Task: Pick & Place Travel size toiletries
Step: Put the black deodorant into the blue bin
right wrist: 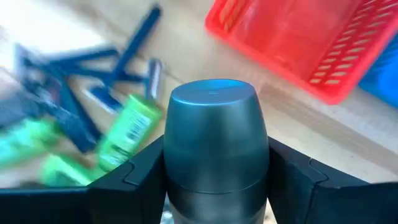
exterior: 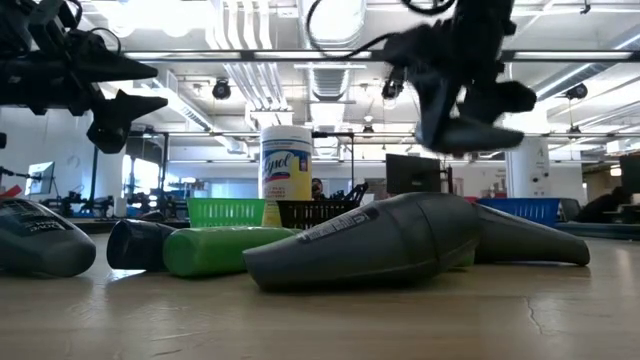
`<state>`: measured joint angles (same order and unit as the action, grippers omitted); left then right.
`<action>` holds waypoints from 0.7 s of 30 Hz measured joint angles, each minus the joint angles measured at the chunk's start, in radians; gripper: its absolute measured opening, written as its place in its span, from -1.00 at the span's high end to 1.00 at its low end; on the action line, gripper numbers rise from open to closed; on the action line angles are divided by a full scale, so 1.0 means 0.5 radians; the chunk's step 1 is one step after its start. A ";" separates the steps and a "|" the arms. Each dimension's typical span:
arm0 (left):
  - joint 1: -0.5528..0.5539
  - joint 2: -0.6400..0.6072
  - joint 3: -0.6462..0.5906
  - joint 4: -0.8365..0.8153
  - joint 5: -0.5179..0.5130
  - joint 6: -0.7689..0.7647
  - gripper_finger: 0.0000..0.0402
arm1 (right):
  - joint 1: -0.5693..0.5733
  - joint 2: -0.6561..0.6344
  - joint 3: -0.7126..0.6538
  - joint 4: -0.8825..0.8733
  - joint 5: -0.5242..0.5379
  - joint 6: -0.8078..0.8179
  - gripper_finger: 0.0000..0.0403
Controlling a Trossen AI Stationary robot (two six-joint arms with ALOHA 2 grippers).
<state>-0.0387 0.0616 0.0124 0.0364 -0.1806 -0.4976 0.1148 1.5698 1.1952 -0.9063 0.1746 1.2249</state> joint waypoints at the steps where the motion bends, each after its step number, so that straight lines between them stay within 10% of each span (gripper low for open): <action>1: 0.001 0.000 0.000 0.000 0.000 0.001 -0.09 | -0.039 -0.069 -0.011 0.002 0.001 0.021 -0.01; 21: 0.000 0.000 0.000 0.000 0.000 0.000 -0.09 | -1.106 -0.552 -0.734 0.198 0.062 -0.373 -0.05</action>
<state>-0.0385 0.0616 0.0124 0.0364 -0.1804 -0.4974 -0.4382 1.2937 0.8282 -0.8072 0.2055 1.0387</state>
